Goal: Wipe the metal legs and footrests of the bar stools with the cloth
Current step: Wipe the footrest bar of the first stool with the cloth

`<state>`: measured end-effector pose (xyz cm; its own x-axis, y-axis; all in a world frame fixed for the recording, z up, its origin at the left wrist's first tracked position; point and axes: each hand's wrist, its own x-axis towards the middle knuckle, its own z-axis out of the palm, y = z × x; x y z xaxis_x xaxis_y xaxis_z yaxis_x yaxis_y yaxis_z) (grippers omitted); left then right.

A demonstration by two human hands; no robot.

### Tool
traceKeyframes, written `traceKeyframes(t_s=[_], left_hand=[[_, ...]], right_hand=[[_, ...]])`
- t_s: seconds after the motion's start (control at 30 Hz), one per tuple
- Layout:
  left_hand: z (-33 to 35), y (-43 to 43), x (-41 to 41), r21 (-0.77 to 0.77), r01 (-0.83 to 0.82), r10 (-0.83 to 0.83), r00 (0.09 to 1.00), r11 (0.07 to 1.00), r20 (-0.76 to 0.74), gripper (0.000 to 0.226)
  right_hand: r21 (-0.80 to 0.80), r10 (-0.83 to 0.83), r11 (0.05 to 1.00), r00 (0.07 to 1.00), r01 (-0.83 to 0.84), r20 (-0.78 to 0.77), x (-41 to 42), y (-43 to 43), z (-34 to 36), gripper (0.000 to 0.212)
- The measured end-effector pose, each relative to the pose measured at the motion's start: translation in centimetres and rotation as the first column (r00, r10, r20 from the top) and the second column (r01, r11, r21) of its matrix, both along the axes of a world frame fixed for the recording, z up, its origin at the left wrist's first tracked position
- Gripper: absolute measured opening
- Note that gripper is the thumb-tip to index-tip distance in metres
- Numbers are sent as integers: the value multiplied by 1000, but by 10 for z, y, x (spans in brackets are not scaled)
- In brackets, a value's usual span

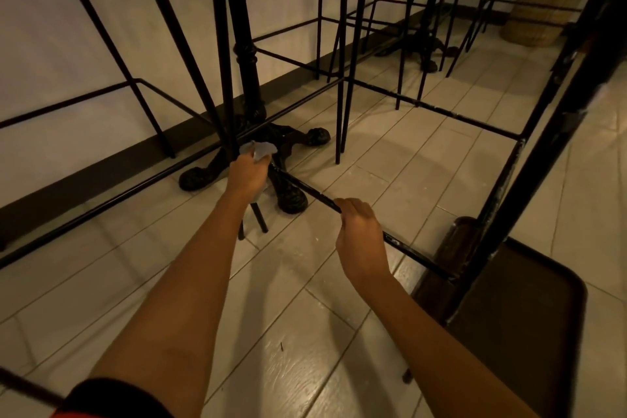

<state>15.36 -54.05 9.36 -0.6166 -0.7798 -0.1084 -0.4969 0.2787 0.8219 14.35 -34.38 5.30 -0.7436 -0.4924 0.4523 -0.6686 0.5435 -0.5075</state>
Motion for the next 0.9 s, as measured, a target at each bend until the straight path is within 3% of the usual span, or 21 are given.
traceKeyframes(t_s=[0.1,0.4,0.63,0.9], left_hand=[[-1,18,4,-54,31,-31,1000,998,-2,41],[-5,27,6,-18,12,-12,1000,1000,7,42],[-13,46,15,-55,123,-126,991,991,-41,38],[-6,37,11,-64,58,-60,997,996,-39,37]], right_hand=[[-5,6,1000,1000,-6,13,1,0,1,42],[-11,22,1000,1000,-22,22,0,2,0,45],[-9,30,1000,999,-30,27,-1,1,-2,46],[4,37,999,999,-37,34,-1,2,0,43]])
